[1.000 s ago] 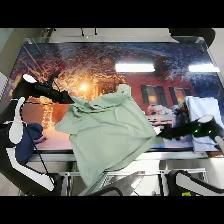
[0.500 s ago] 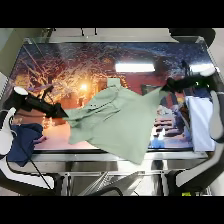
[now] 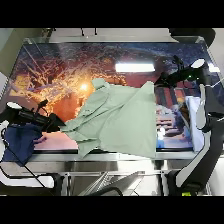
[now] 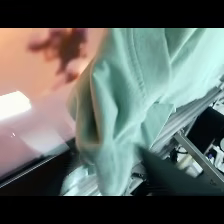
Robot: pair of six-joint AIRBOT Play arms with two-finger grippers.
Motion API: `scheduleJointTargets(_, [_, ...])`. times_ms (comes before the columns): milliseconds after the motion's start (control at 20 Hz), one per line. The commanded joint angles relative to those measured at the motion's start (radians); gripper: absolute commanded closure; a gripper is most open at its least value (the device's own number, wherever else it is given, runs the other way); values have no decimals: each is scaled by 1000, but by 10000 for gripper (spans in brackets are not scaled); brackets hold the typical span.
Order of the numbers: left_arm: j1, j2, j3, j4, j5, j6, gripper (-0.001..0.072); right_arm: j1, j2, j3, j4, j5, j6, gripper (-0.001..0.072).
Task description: Fold the shirts.
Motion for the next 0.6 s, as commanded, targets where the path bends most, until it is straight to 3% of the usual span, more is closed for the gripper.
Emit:
scheduleJointTargets(0, [10,3,111,5,-4,3,14,-47,20,3,23,182,11,376])
scheduleJointTargets(200, [-11,38,163,2,-64,-81,14,-117,167,-208,23,264,11,376])
scheduleJointTargets(550, [-112,267,-192,117,66,-168,15,-199,515,-886,-48,174,-117,375])
